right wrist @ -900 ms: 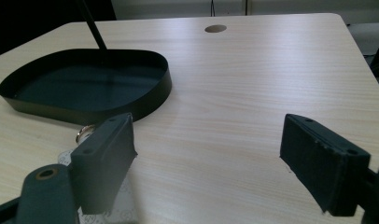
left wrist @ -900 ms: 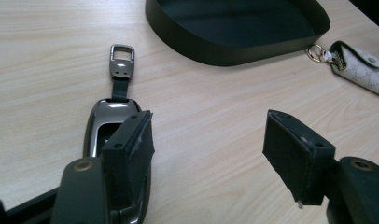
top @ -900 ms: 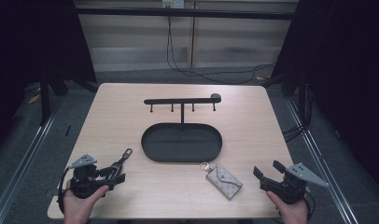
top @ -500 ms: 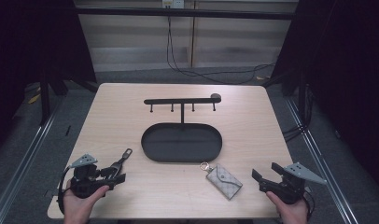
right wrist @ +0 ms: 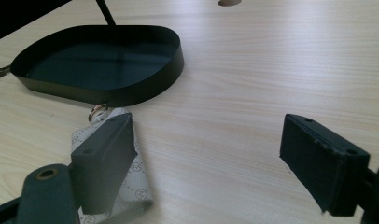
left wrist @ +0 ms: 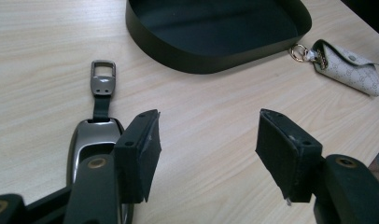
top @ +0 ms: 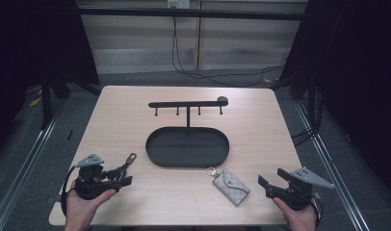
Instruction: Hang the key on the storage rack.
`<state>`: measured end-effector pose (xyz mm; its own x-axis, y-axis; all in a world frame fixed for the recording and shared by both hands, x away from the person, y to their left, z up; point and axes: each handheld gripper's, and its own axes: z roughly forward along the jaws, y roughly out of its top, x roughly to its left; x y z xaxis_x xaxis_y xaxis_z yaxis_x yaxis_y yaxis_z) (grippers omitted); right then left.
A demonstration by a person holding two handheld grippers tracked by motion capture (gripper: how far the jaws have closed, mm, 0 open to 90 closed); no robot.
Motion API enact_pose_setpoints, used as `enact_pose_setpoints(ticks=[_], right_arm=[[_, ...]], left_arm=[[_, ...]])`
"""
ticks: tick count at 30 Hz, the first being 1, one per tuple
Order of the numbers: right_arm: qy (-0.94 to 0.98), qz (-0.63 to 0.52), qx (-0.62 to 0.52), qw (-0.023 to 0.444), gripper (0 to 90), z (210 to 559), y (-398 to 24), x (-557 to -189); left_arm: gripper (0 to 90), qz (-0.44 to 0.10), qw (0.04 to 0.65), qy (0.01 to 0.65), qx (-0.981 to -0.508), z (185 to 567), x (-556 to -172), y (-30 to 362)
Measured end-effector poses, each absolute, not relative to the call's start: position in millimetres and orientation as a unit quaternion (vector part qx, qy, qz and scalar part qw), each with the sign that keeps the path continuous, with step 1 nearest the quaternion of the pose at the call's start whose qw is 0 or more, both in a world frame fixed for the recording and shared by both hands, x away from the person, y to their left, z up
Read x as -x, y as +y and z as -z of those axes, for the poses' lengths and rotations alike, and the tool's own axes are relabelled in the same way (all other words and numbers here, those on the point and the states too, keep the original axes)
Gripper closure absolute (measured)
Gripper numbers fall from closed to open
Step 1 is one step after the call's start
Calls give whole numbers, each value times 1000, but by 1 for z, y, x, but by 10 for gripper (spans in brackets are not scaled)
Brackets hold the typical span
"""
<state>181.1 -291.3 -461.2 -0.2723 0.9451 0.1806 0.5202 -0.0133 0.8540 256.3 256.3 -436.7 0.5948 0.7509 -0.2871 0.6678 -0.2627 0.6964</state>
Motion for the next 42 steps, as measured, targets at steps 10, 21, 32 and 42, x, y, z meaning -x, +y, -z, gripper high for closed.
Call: enact_pose_setpoints(ticks=[10, 21, 32, 42], right_arm=[[668, -448, -555, 215, 168, 463, -290, -184], [673, -447, -549, 212, 183, 463, -289, -184], [677, -438, -552, 214, 182, 463, -288, -184], [681, -431, -551, 216, 181, 463, -288, -185]], left_arm=[[466, -51, 398, 448, -799, 425, -269, 256], [473, -55, 357, 442, -821, 416, -289, 247], [533, -53, 325, 440, -835, 413, -314, 242], [547, -31, 303, 446, -841, 401, -331, 238]])
